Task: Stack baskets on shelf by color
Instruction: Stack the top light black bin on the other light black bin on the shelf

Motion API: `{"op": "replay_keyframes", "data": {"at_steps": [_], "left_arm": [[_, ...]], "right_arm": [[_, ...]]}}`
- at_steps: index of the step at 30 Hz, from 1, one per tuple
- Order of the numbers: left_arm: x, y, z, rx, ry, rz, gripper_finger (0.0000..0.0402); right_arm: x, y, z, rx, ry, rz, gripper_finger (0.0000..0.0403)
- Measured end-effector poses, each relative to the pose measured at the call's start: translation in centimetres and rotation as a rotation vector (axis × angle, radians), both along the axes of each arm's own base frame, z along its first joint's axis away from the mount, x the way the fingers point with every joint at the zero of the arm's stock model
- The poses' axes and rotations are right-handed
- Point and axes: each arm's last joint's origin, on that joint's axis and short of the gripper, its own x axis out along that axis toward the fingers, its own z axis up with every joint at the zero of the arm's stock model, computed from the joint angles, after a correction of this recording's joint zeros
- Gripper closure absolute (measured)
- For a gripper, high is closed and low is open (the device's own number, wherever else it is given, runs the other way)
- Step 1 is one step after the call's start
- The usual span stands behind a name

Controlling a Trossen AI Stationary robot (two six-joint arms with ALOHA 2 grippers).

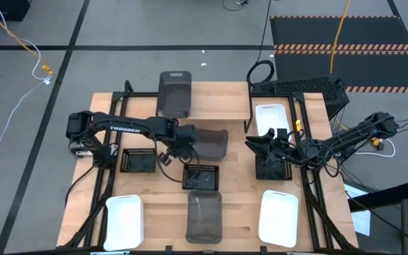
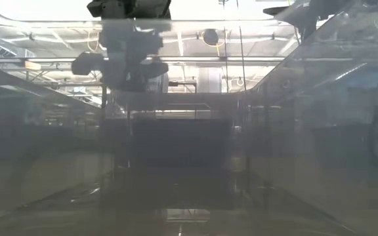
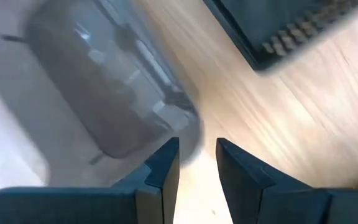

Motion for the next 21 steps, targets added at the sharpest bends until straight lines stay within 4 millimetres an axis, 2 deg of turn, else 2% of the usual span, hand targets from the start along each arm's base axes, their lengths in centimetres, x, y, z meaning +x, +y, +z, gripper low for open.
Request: {"op": "replay_keyframes", "data": {"at_steps": [7, 12, 16, 19, 21], "left_arm": [[0.0, 0.9, -0.1, 0.057, 0.01, -0.115, 0.0293], [0.8, 1.2, -1.9, 0.061, 0.053, -0.16, 0.0293], [1.5, 0.8, -3.6, 0.101, 0.107, -0.124, 0.0293], [2.0, 0.0, -3.8, 0.132, 0.081, -0.071, 0.03], [2.1, -0.6, -3.6, 0.13, 0.069, -0.085, 0.0318]], "right_arm": [[0.0, 0.0, 0.0, -0.001, 0.0, -0.001, 0.028], [0.0, 0.0, 0.0, 0.0, 0.0, 0.0, 0.028], [0.0, 0.0, 0.0, 0.002, -0.005, 0.0, 0.028], [0.0, 0.0, 0.1, 0.003, -0.006, 0.0, 0.028], [0.0, 0.0, 0.1, 0.002, -0.006, 0.0, 0.028]]}}
